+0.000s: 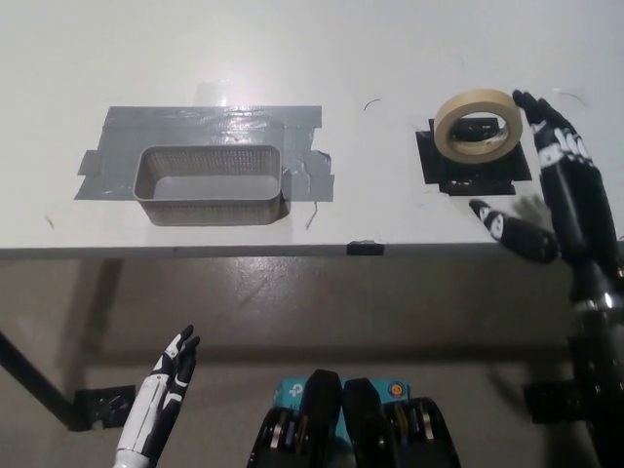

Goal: The robot picks the tape placed on the black area with right hand and places it in the small grey container.

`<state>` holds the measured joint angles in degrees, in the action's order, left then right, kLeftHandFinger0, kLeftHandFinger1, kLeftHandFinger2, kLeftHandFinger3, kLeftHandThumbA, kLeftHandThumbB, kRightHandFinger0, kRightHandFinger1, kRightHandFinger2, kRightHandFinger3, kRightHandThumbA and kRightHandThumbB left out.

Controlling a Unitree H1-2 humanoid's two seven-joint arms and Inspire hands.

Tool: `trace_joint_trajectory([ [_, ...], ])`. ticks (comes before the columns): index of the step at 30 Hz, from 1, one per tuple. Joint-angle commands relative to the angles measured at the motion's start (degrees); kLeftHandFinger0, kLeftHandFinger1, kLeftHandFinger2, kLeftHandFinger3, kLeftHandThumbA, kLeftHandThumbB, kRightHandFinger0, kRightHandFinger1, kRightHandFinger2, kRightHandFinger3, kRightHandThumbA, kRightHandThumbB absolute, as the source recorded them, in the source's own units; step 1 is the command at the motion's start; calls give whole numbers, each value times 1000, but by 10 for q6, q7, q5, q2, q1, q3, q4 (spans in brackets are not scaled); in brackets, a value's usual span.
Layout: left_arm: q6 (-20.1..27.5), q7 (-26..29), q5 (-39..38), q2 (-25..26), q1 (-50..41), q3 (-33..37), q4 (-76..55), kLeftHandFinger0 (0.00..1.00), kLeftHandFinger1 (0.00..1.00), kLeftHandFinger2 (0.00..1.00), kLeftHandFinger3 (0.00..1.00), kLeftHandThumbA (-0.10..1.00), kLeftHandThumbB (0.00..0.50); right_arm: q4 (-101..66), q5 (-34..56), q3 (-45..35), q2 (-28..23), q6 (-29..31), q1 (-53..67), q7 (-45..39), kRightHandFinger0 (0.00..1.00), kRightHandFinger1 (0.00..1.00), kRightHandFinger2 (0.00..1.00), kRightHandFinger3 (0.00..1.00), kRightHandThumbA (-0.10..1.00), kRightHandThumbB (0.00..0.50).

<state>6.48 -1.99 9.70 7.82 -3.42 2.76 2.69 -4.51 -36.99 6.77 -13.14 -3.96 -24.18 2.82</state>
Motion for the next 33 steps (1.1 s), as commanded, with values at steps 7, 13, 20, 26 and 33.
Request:
trace_joint_trajectory([
  [7,20,2,-4,5,-3,-4,-13,1000,1000,1000,1000,1000,146,130,-55,28,-13,-52,-112,2,1000,1000,1000,1000,832,329],
  [13,30,1,-2,7,-5,-2,-13,1000,1000,1000,1000,1000,143,218,-60,40,-6,-59,-155,31,1000,1000,1000,1000,813,344],
  [20,30,2,2,7,-5,-1,-14,1000,1000,1000,1000,1000,152,268,-69,54,-9,-86,-205,23,1000,1000,1000,1000,904,350],
  [26,24,-1,-5,6,-6,-2,-21,1000,1000,1000,1000,1000,162,295,-78,65,-17,-99,-232,29,1000,1000,1000,1000,895,352],
  [33,29,2,2,7,-3,-1,-19,1000,1000,1000,1000,1000,167,319,-72,70,-19,-96,-263,38,1000,1000,1000,1000,887,370],
])
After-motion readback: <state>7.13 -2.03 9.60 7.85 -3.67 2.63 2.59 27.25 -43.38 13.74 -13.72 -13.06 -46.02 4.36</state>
